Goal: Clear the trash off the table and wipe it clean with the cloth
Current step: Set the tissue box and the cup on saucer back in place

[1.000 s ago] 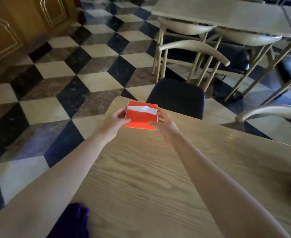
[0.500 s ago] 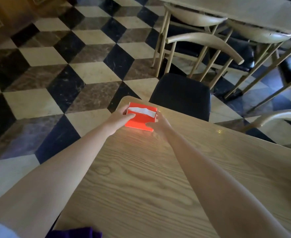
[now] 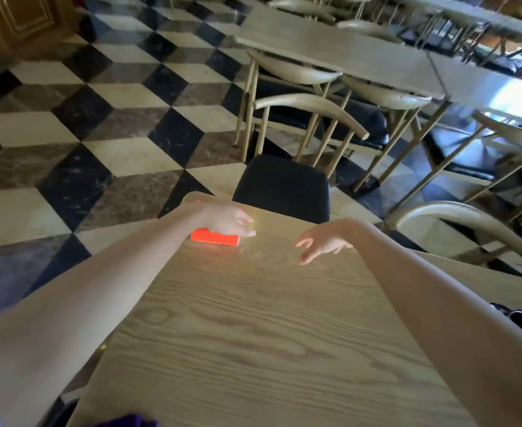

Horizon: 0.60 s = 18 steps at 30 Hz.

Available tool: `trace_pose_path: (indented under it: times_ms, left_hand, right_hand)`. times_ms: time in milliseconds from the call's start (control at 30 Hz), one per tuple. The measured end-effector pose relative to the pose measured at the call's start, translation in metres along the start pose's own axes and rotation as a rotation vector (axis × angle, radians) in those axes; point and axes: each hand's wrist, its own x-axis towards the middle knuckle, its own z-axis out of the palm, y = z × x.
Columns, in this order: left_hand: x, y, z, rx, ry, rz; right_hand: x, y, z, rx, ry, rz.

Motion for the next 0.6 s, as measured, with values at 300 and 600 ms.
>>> trace_pose_path:
  times_ms: [300,600]
  left_hand:
    - [0.001,0.108,0.03,0.023,-0.193,0.175]
    - [0.027,0.265,0.107,-0.029,-0.314,0.217]
  right_hand:
    - [-0.089,0.103,0.024,0.082,0.055,0.006]
    - [-0.158,0.286,0.08,0.438,0.171,0.036]
